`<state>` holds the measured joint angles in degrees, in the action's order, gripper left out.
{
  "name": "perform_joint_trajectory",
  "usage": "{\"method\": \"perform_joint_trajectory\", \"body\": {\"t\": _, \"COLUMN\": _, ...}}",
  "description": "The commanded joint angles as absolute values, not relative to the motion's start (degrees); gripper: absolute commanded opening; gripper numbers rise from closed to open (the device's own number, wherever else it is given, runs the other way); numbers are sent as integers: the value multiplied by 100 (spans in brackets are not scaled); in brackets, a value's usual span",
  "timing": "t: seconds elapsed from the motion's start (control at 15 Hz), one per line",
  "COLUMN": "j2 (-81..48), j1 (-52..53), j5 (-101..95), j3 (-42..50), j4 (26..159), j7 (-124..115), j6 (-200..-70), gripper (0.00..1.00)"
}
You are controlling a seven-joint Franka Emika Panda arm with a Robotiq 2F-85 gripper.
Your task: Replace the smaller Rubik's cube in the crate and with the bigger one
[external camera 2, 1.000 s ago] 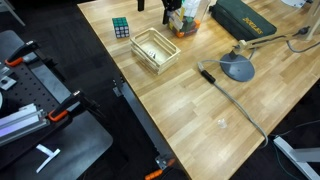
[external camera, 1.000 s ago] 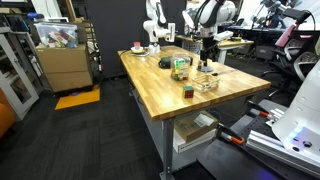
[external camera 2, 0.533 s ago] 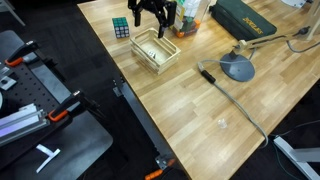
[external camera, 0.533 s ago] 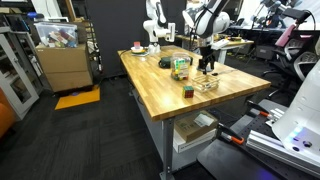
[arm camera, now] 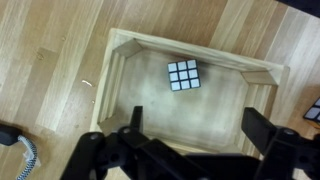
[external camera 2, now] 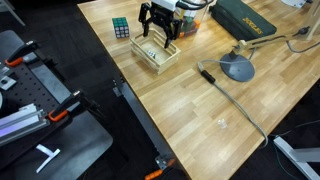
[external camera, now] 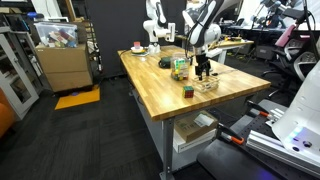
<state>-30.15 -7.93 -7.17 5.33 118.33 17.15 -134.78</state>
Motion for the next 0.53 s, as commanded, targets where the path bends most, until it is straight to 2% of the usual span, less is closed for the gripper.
{"method": "perform_joint_trajectory", "body": {"t": 0.0, "j2": -3237, "j1": -941, "j5": -712, "j3": 397, "j4": 11537, "j7": 1985, "j6": -13117, "gripper": 100}}
{"method": "perform_joint_trajectory", "body": {"t": 0.47, "j2": -3305, "j1": -846, "j5": -1054, "j3": 409, "j4": 11522, "j7": 2266, "j6": -12742, "gripper": 100}}
